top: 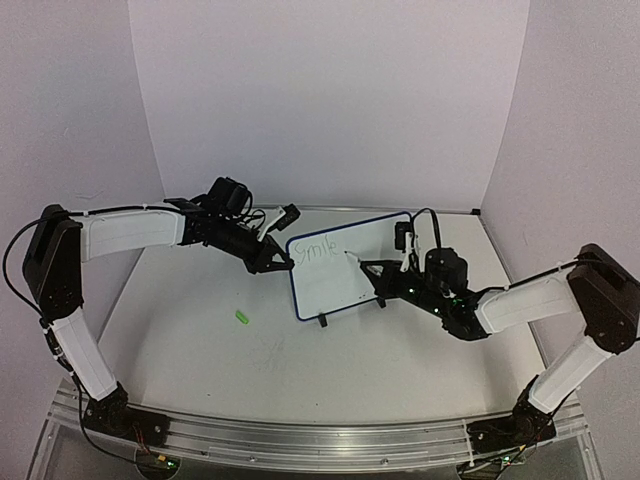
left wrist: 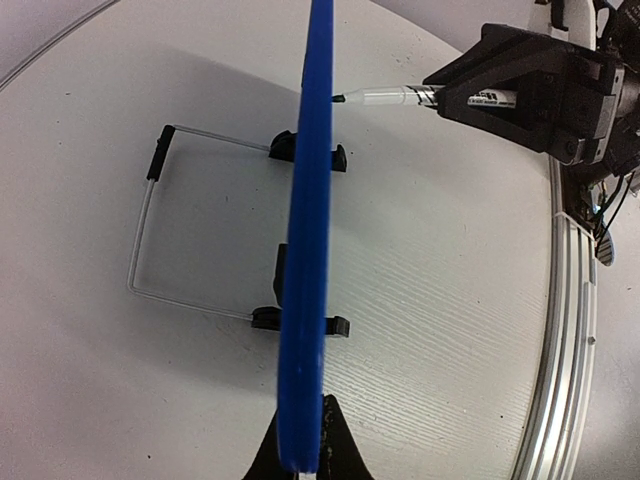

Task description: Write a sentence on the whiteboard

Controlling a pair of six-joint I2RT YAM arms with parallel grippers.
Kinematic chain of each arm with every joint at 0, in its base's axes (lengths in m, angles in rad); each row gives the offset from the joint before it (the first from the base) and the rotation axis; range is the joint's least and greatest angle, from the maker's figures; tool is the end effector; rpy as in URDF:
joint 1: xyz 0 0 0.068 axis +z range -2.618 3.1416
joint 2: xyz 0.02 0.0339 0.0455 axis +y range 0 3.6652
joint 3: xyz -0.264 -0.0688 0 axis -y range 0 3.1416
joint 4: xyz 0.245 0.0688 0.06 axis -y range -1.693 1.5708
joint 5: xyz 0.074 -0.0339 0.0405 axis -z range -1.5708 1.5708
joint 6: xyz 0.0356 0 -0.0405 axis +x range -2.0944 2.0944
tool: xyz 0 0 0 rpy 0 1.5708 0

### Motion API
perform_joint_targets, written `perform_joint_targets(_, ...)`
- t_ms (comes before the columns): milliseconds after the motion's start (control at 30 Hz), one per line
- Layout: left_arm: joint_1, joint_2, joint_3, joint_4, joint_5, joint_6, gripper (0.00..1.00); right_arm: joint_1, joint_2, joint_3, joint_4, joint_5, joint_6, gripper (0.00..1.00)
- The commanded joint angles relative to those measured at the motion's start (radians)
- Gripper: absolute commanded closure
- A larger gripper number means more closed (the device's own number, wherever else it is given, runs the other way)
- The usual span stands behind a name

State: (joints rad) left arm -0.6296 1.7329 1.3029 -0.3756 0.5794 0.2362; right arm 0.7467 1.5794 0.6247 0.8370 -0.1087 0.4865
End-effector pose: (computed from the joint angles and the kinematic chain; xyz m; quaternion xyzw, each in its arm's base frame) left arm 0.2974 -0.2408 0.2516 0.4698 0.7623 -0.3298 0.2991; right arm 0.2333 0.2212 0.1994 -0.1326 0.7354 0.4167 0.5177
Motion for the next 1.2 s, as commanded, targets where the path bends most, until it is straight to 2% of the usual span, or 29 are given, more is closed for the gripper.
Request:
perform_joint_targets(0, -0.010, 0.009, 0.010, -0.070, -0.056, 0.036, 1.00, -0.005, 0.024, 0.039, 0.015, 0.031, -0.014, 1.00)
perform_joint_targets(633, -0.010, 0.012, 0.010, -0.071, -0.062, 0.036, 1.00, -0.006, 0.023, -0.006, 0.010, 0.020, 0.015, 1.00)
perform_joint_targets(933, -0.010, 0.008, 0.012, -0.070, -0.068, 0.034, 1.00, -0.006, -0.079, -0.037, 0.011, -0.024, 0.015, 1.00)
perform_joint_targets(1167, -0.011, 0.007, 0.012, -0.069, -0.068, 0.032, 1.00, -0.009, -0.121, -0.024, -0.024, 0.029, -0.007, 1.00)
